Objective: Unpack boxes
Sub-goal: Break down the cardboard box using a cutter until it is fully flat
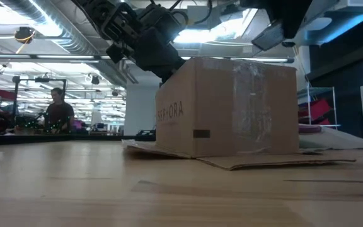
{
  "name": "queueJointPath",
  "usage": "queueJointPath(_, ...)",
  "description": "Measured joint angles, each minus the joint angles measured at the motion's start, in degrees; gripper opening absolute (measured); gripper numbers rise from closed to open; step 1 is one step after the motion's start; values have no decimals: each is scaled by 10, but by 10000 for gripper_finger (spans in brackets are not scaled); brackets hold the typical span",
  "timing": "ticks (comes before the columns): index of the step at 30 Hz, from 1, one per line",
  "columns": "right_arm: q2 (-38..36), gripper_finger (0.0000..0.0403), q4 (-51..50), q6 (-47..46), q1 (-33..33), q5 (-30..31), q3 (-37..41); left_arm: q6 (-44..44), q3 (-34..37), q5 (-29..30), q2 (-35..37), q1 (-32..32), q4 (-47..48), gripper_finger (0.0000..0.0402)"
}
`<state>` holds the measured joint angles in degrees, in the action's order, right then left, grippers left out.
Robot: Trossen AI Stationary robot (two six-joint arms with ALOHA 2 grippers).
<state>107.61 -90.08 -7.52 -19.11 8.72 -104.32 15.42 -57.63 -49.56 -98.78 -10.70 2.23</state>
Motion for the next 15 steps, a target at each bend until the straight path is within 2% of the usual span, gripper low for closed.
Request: queueJointPath(15, 1, 55, 50, 5, 0, -8, 11, -3, 0, 3, -1, 0, -1, 0)
